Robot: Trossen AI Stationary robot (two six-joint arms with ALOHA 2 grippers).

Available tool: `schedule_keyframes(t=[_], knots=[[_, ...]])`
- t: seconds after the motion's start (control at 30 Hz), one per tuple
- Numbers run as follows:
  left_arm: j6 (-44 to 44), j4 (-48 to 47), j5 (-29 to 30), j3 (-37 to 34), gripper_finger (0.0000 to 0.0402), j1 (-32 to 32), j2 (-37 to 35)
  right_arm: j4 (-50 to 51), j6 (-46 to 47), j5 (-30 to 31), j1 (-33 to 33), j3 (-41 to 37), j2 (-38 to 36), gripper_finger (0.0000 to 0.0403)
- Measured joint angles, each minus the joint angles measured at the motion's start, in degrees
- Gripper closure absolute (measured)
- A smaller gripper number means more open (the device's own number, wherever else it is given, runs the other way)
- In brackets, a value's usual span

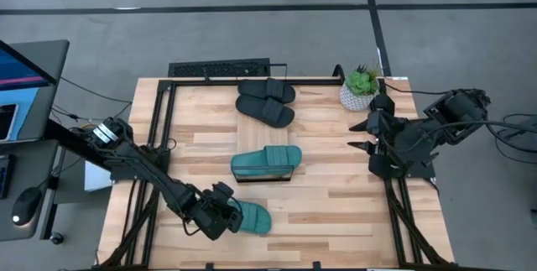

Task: Pick and place slides into the shelf
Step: Put the green slides on the shelf

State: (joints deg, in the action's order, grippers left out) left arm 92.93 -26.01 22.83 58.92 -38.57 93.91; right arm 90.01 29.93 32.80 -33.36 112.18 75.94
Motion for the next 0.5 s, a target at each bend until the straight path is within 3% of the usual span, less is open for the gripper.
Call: schedule_keyframes(t=[0.5], knots=[[1.13,7.43,-4.91,0.02,0.0219,0.64,3.21,0.01,-0.02,0.0,0.0,0.0,0.02,0.0236]])
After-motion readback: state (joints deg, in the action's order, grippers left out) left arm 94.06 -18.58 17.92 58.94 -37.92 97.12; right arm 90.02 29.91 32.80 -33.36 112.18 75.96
